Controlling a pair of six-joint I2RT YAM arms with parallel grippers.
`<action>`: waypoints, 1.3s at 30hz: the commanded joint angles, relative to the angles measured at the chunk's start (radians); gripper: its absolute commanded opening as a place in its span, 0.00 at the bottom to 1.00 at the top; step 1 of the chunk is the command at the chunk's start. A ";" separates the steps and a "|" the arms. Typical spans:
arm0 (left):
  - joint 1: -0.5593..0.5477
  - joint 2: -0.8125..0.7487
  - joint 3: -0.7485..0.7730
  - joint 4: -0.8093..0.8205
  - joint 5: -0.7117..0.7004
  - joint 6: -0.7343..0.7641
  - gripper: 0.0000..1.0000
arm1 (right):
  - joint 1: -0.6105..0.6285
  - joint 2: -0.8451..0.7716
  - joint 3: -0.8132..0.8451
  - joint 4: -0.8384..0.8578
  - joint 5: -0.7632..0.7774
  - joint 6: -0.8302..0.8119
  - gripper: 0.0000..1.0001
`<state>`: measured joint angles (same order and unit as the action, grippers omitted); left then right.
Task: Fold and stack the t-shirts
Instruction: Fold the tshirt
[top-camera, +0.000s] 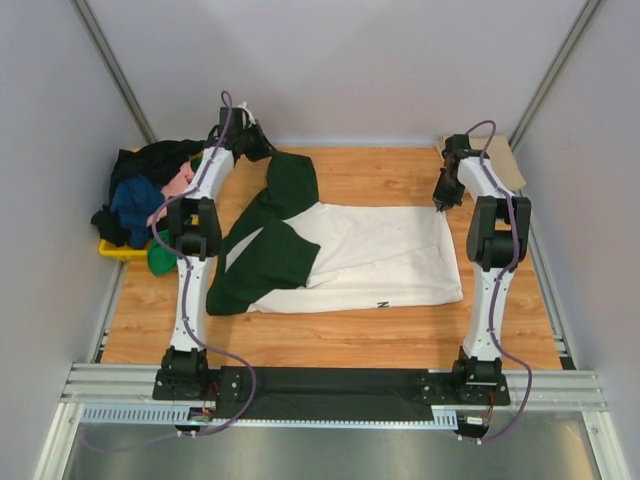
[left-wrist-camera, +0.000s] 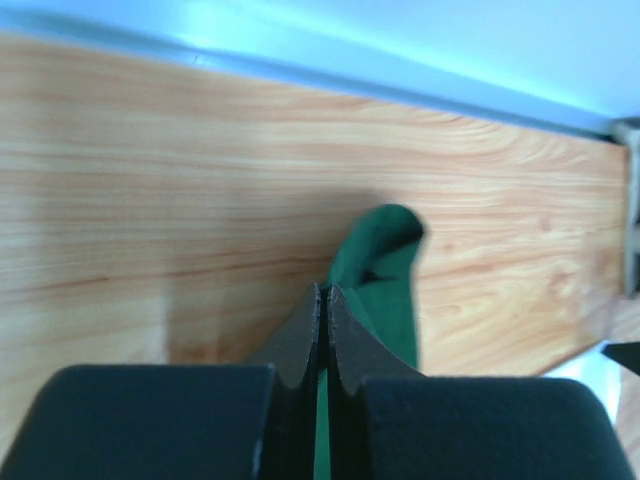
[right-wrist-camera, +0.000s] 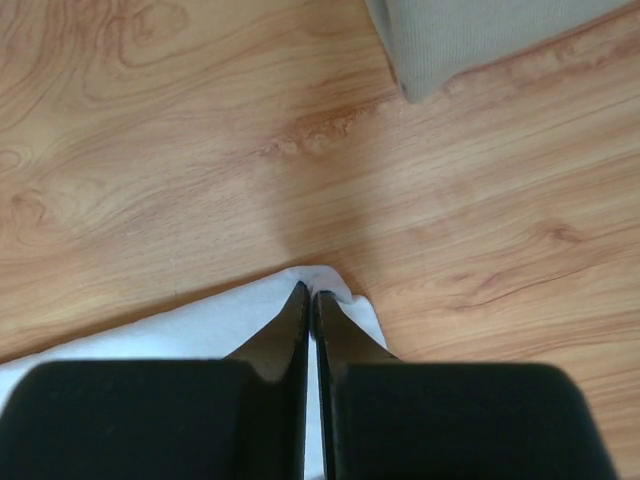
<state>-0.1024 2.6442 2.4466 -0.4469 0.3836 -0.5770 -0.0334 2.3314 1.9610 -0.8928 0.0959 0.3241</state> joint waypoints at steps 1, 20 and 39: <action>0.010 -0.217 0.000 0.004 0.008 0.041 0.00 | 0.004 -0.052 -0.005 0.003 -0.019 -0.013 0.00; -0.022 -1.110 -0.878 -0.176 -0.271 0.069 0.00 | 0.001 -0.446 -0.388 0.107 -0.010 0.006 0.00; -0.106 -1.894 -1.699 -0.460 -0.282 -0.198 0.55 | -0.002 -0.642 -0.611 0.117 0.088 0.124 0.92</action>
<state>-0.2035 0.8291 0.7502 -0.8589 0.0647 -0.7578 -0.0357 1.7866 1.3457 -0.7742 0.1246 0.4133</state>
